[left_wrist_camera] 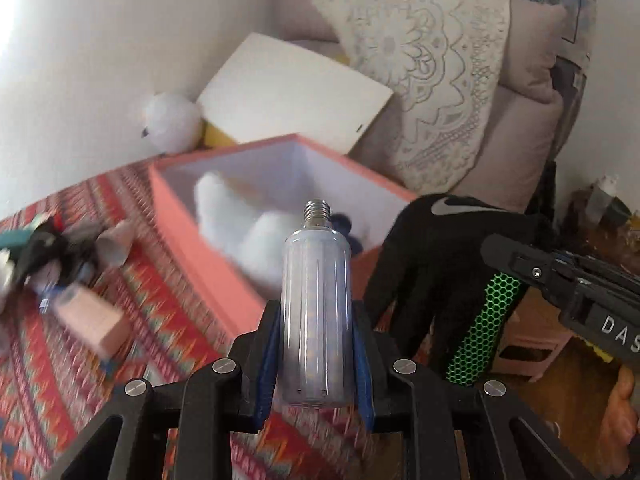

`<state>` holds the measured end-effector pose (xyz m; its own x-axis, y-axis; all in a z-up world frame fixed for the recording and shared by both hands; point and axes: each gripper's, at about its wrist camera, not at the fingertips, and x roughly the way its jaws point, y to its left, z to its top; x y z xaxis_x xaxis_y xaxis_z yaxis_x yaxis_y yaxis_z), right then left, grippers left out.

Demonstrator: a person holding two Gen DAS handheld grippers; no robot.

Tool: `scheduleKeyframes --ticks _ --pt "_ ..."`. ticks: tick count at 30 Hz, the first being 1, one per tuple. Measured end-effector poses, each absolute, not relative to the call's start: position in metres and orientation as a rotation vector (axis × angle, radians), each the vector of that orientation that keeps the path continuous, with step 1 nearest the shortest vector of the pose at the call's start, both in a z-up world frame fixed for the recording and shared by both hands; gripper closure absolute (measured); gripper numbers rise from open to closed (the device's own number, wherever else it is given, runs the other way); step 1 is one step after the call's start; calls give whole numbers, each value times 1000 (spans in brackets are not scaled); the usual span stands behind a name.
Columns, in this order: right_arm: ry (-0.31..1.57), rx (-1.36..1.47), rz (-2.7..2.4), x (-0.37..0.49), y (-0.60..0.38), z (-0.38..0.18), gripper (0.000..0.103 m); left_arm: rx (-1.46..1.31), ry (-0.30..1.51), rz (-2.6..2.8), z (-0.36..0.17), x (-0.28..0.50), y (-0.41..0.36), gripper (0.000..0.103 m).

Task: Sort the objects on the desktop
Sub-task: 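Drop the bulb and black cloth into the pink shoebox with both tools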

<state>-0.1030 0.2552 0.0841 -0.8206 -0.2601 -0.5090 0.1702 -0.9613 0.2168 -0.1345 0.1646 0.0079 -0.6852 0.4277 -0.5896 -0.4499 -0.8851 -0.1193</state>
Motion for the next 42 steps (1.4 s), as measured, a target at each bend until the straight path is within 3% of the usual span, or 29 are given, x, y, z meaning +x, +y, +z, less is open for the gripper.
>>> scheduleKeyframes --ticks 6,13,19,20,22,23,25,27,29,33,42 --pt "-167 814 -2803 -173 257 89 91 -900 82 2484 7 -195 201 78" --pt "-139 911 -2755 -262 258 73 91 -1175 58 2376 -48 -293 224 77" --pt "-102 946 -2738 -332 263 62 92 -1200 124 2494 -44 -390 235 75" --pt "-99 953 -2736 -344 264 60 92 -1210 101 2517 -44 -406 233 72" --pt "-121 966 -2721 -372 268 57 91 -1253 15 2534 -40 -436 227 35" --pt "-126 985 -2702 -388 268 55 85 -1266 -32 2526 -38 -446 225 12" --pt "-87 1033 -2699 -410 265 51 75 -1252 -101 2522 -31 -453 219 12" --pt "-51 1044 -2744 -420 265 49 38 -1237 -116 2553 -26 -453 211 6" --pt "-48 1028 -2772 -422 267 51 28 -1247 -152 2538 -26 -449 202 5" --pt "-129 1053 -2752 -402 274 54 28 -1288 -240 2514 -30 -420 172 5" --pt "-137 1041 -2708 -288 248 70 22 -1253 -228 2613 -34 -284 87 5"
